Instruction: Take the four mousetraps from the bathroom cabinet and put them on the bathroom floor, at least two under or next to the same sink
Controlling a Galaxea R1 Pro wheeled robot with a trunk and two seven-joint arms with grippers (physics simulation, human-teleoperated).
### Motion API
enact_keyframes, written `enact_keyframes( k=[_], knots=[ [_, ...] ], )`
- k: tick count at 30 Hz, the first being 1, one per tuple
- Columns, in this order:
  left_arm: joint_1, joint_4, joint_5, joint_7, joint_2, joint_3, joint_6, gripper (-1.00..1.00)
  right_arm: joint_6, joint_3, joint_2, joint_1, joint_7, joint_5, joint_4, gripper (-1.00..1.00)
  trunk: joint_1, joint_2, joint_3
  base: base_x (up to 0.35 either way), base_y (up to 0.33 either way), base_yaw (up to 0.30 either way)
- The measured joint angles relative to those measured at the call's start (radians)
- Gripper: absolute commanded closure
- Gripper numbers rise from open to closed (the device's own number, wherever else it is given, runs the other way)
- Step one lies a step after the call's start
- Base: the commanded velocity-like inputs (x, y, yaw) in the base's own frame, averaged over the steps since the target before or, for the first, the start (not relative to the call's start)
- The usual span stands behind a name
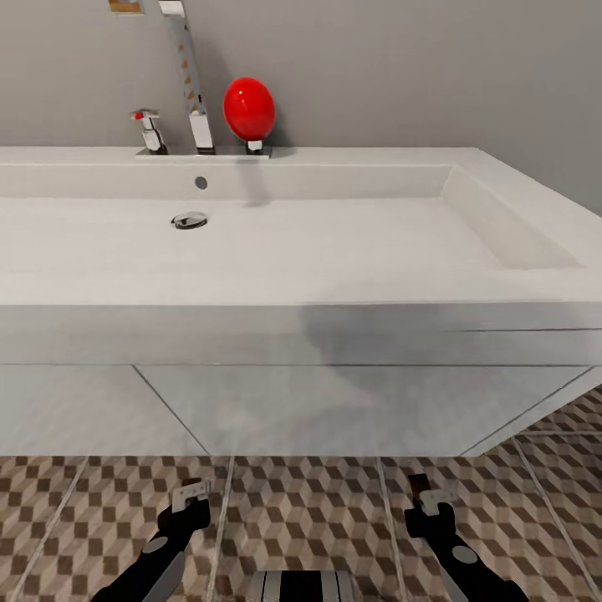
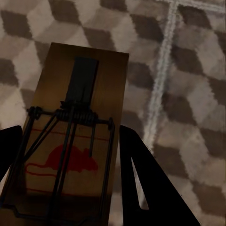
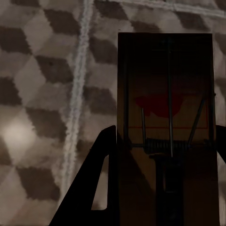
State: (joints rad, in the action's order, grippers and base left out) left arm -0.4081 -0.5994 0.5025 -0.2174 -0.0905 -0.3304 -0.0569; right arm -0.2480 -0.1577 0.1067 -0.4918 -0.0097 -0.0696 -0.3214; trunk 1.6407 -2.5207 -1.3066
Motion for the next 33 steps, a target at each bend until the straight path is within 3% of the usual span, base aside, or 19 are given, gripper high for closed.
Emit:
enact_keyframes(
  k=[6, 12, 33],
  knots=[
    [0.0, 0.001, 0.0, 0.0, 0.001, 0.0, -0.01, 1.0, -0.001, 0.0, 0.0, 0.0, 0.0, 0.0, 0.0, 1.0, 0.003, -0.001, -0.023, 0.0, 0.0, 0.0],
    [0.0, 0.002, 0.001, 0.0, 0.0, 0.001, -0.04, 1.0, -0.001, 0.0, 0.0, 0.0, 0.0, 0.001, 0.0, 1.0, 0.003, -0.001, -0.023, 0.0, 0.0, 0.0],
    [0.0, 0.002, 0.001, 0.0, 0.004, 0.0, -0.045, 1.0, -0.005, 0.0, 0.0, 0.0, 0.001, 0.002, 0.0, 1.0, 0.003, -0.001, -0.023, 0.0, 0.0, 0.0]
  ],
)
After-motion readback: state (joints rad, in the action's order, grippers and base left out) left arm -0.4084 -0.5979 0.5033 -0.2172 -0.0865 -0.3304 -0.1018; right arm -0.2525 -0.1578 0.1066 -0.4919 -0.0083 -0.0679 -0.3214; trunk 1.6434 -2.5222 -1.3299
